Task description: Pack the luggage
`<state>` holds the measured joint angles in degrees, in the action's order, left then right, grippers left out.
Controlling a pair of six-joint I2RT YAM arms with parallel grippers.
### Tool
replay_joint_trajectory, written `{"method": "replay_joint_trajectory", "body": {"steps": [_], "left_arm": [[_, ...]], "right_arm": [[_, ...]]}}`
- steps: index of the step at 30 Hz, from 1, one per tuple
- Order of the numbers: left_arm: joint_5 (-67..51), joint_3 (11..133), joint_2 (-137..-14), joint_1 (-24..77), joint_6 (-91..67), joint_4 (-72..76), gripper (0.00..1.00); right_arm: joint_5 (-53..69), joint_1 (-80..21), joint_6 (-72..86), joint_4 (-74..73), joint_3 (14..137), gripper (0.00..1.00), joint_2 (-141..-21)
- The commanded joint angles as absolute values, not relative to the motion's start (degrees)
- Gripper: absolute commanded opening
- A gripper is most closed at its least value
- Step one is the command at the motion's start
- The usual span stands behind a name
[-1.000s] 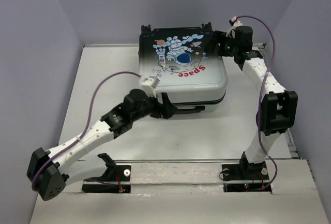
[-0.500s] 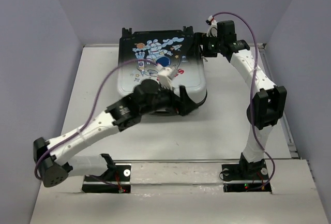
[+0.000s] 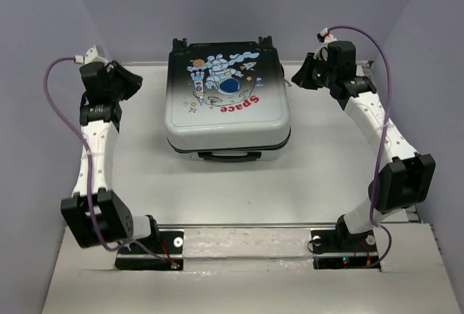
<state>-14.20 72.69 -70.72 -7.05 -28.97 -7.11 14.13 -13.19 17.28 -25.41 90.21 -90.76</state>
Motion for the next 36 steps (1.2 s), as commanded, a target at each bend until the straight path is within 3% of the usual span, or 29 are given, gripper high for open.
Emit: {"method": "replay_joint_trajectory", "body": {"steps": [1, 2, 9, 14, 23, 32, 34, 36], "left_arm": [[-19.6, 69.2, -78.6, -11.8, -33.7, -3.5, 0.17], [-20.1, 69.2, -80.2, -11.7, -34.2, -2.7, 0.06], [-19.2, 68.0, -93.1, -3.4, -37.8, 1.5, 0.06], [-18.5, 62.3, -94.8, 0.6, -40.6, 6.6, 0.06], [-12.5, 41.2, -80.7, 12.4, -46.0, 16.3, 0.06], [3.3, 30.1, -65.1, 38.7, -55.9, 16.9, 0.06], [7.0, 29.6, -62.2, 42.2, -57.2, 15.4, 0.06], [10.7, 29.2, -59.6, 47.3, -59.2, 13.9, 0.06]], "right_arm": [[9.7, -9.2, 20.5, -19.9, 86.0, 0.07, -89.2], [10.1, -8.6, 20.1, -19.9, 85.9, 0.07, -89.7], [11.7, -8.6, 20.1, -19.8, 89.2, 0.07, -98.8], [16.7, -8.6, 20.4, -20.0, 93.9, 0.07, -107.0], [31.5, -11.7, 14.3, -24.0, 101.9, 0.07, -115.7], [43.9, -12.8, 7.8, -31.9, 107.9, 0.08, -119.9], [42.7, -12.8, 7.6, -32.9, 108.8, 0.14, -120.4], [43.5, -12.8, 7.9, -34.7, 112.6, 0.27, -122.5]]}}
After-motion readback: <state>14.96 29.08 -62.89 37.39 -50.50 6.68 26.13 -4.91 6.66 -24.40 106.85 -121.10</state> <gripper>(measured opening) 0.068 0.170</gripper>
